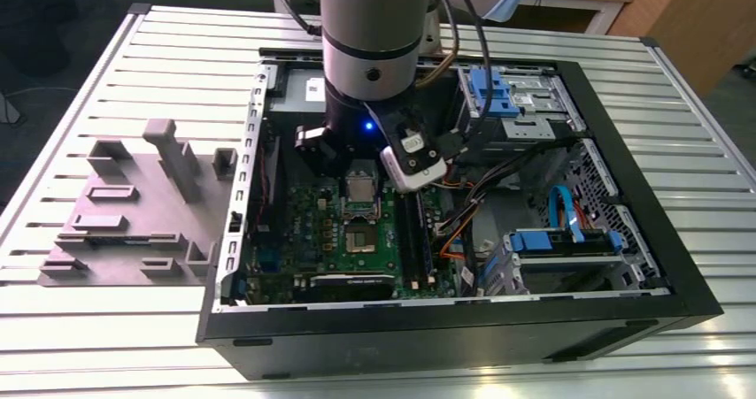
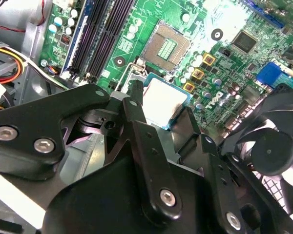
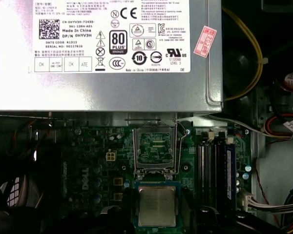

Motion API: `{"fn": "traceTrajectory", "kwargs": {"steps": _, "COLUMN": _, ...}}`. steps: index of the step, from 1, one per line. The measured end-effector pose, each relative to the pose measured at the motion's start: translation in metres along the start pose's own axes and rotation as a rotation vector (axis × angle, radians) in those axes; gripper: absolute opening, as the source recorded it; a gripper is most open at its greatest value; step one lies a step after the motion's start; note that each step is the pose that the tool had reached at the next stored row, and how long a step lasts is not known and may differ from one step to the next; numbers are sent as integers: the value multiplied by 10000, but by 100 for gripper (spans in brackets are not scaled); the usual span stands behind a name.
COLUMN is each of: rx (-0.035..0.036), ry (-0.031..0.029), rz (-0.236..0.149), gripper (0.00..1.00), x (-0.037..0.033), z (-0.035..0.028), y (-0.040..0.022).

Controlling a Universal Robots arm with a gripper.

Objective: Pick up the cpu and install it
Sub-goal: 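Place the cpu into insertion slot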

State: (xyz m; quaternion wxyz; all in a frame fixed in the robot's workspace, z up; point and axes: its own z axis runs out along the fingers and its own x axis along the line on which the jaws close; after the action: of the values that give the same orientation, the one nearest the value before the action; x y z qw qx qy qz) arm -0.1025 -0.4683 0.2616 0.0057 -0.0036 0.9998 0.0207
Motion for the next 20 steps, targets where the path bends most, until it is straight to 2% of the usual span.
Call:
{"fn": "traceTrajectory", "kwargs": {"steps": 9, "rx": 0, "ry": 4, "rz": 0, "gripper": 47, "x": 2, "z": 89, "y": -54}}
{"fn": "traceTrajectory", "kwargs": {"steps": 20, "rx": -1, "ry": 8, "rz": 0, "gripper": 47, "x": 3, "z": 247, "y": -87}}
